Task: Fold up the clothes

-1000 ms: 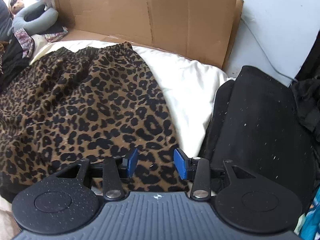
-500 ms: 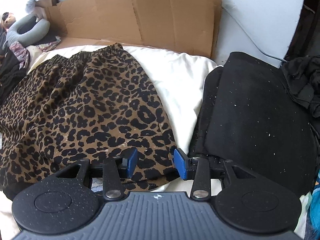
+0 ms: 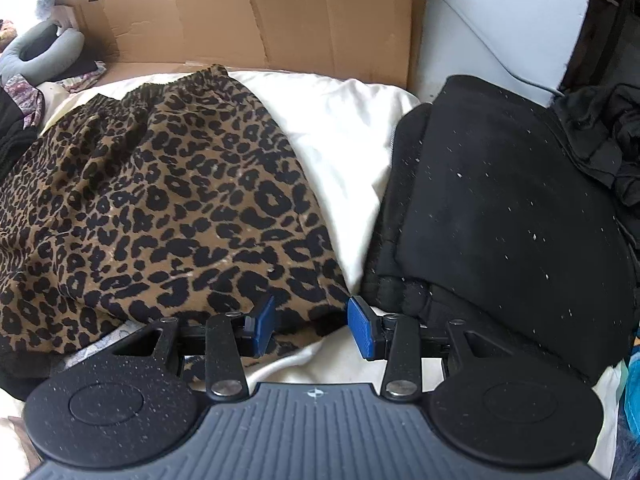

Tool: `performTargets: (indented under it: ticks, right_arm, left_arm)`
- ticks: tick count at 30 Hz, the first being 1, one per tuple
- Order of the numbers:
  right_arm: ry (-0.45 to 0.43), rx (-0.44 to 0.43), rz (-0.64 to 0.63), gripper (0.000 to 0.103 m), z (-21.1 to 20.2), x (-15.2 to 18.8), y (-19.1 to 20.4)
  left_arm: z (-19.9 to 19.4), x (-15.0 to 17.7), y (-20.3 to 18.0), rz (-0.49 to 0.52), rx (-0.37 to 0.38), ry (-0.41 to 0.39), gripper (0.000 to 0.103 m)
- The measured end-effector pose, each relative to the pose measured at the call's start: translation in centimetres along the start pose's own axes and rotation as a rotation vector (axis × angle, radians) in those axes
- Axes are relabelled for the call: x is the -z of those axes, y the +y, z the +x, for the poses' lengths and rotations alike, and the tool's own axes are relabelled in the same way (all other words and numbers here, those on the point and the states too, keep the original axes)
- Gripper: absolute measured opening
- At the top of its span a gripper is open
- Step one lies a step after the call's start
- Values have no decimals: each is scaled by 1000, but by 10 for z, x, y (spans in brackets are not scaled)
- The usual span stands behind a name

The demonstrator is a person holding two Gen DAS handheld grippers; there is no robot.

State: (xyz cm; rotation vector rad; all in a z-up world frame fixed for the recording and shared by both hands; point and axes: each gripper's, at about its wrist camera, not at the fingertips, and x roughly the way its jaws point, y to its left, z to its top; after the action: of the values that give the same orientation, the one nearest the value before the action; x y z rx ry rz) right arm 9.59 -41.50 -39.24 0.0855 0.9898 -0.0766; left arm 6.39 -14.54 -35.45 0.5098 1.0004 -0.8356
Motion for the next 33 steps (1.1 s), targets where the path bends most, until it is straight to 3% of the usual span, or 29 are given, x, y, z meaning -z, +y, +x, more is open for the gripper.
performTargets:
  ticks: [4, 11, 21, 29, 30, 33]
  right_arm:
    - [12, 4, 6, 47, 2, 6, -3]
    - [6, 12, 52, 47, 2, 8, -15]
    - [-28, -25, 151, 47, 0, 1, -31]
    - [12, -79, 213, 46, 25, -4, -37]
    - [24, -89, 224, 43, 29, -3, -38]
    - [53, -116, 248, 15, 36, -1, -38]
  left_arm:
    - [6, 8, 3, -34, -16, 7, 53]
    - [4, 17, 18, -75, -35, 16, 9]
    - [-7, 37, 39, -158, -34, 63, 4]
    - [-8, 46, 36, -143, -14, 83, 4]
    - [-8, 45, 35, -139, -11, 84, 4]
    - [-9, 41, 33, -126, 1, 87, 4]
